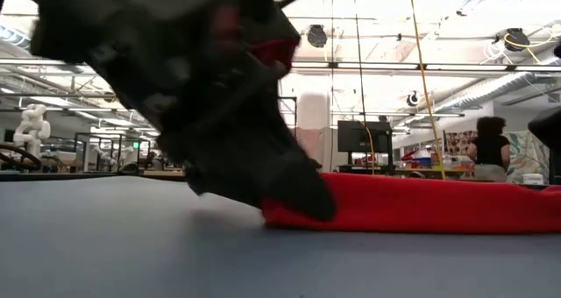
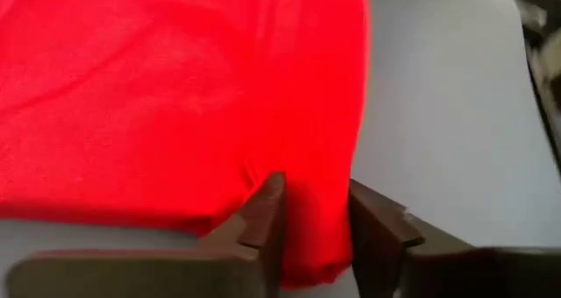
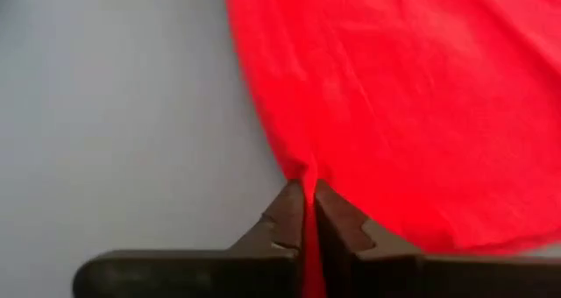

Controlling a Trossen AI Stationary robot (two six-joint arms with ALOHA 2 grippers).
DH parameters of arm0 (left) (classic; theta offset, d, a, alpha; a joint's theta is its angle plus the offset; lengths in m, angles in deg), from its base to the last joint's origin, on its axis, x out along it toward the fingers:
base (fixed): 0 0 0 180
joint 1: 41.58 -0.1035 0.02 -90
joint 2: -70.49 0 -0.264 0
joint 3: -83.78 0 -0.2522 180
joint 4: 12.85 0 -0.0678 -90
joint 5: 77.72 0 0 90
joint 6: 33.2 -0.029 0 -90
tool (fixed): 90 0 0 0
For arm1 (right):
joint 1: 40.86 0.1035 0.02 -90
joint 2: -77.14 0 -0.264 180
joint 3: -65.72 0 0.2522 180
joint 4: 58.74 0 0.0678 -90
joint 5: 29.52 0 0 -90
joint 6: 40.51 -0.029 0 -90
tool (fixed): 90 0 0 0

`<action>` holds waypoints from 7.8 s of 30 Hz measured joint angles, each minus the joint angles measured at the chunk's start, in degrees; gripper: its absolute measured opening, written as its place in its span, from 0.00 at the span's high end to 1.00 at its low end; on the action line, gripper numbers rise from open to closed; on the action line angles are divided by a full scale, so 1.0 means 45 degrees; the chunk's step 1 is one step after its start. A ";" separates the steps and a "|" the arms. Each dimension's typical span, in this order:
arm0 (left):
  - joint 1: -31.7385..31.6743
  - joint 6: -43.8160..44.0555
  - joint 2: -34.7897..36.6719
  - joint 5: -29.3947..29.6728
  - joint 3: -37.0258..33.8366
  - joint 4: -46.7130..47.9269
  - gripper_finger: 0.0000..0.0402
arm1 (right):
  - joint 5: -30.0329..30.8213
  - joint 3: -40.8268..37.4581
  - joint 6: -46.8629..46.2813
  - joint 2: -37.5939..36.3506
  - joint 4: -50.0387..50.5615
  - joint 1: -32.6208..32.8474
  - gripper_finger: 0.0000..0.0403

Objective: Roll towel
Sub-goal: Roll the red towel

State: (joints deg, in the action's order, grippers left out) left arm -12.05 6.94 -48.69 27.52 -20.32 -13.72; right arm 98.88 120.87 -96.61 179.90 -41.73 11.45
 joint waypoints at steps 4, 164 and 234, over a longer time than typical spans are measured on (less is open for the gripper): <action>0.0242 -0.1114 0.0983 0.0444 -0.0026 0.0518 0.62 | -0.1268 -0.0020 0.0024 -0.0879 0.0763 -0.0461 0.98; 0.0582 0.1805 -0.1923 0.2730 0.1168 -0.3160 0.98 | -0.4643 0.0267 0.4216 -0.4034 0.1841 -0.1214 0.48; 0.0621 0.0740 0.0169 0.2194 0.1052 0.1002 0.40 | -0.2786 0.0864 0.2017 0.0052 0.0902 -0.1134 0.79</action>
State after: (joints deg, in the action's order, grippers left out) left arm -9.26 10.27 -47.93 37.39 -15.59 -9.21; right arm 86.35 124.76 -87.53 180.13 -37.67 6.35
